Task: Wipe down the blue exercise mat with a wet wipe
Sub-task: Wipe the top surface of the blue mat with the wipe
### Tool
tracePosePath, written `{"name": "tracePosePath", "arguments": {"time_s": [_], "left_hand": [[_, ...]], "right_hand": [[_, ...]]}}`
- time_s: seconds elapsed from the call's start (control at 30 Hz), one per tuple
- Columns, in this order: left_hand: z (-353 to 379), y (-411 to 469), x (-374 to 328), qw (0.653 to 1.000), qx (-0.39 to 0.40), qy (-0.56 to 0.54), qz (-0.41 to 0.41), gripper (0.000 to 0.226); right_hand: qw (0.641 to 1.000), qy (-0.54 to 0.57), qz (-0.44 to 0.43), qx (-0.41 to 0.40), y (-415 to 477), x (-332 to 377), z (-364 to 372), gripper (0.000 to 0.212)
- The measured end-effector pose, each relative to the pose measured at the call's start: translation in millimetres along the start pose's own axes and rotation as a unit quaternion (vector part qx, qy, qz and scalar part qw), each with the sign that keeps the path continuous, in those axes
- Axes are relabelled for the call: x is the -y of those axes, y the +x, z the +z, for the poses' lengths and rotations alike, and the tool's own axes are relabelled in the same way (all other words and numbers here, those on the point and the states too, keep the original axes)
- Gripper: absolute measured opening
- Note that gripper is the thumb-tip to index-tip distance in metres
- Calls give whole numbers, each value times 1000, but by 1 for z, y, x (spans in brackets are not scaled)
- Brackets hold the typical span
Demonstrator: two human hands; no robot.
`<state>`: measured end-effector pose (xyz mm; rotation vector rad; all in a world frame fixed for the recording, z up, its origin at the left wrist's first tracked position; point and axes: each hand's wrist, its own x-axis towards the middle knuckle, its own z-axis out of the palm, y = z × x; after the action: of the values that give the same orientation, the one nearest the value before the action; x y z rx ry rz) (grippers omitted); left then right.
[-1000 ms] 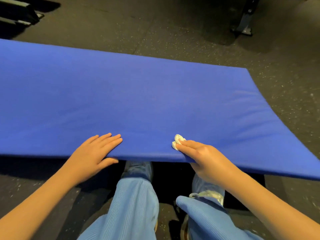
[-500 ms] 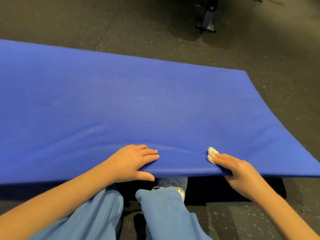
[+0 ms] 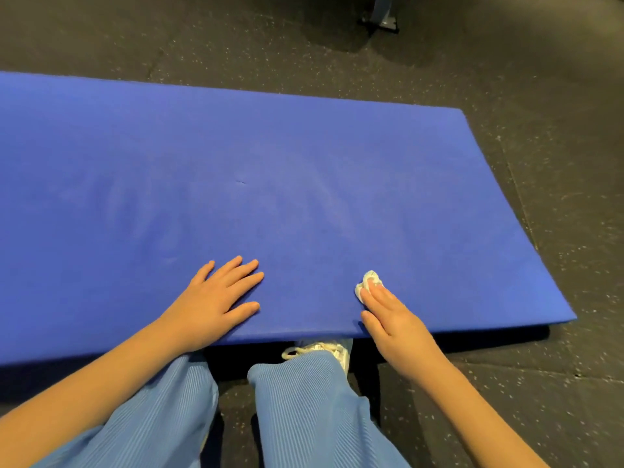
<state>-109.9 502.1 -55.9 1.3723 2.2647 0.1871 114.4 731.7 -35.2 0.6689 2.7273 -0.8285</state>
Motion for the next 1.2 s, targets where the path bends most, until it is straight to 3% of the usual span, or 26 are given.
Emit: {"name": "tracePosePath", "arguments": {"time_s": [0.07,0.2,0.27,0.4,0.53,0.6,0.67,0.77,0.97,1.13,1.2], "left_hand": [[2,2,3,999,-13,-2,-35,115],[5,2,3,999,-16,9,-46,113],[7,3,1,998,-21,32,-43,112],[11,2,1,997,-36,56,-33,105],[15,1,3,992,-36,116,-33,73],[18,1,3,991,-40,119,-37,68],[18,1,3,990,-58,123,-28,68],[18,1,4,989,-69,128,-23,68],[18,-1,2,990,-73,123,-20,69],[16,1,3,992,-49,115,-20,67],[15,3,4,994,-40,103,-16,68]], "right_hand": [[1000,26,-14,6,2,17,10,59],[988,17,-126,82,-8,35,17,75],[992,3,-110,60,6,23,11,75],[1000,-9,11,8,43,23,15,63],[991,0,-119,53,32,58,28,80],[989,-16,-133,60,38,51,24,81],[995,-33,-93,26,59,39,19,81],[999,-37,16,5,84,39,23,65],[993,-58,-84,57,68,53,23,91],[998,-62,26,21,118,30,18,63],[998,-47,36,14,123,39,26,66]]}}
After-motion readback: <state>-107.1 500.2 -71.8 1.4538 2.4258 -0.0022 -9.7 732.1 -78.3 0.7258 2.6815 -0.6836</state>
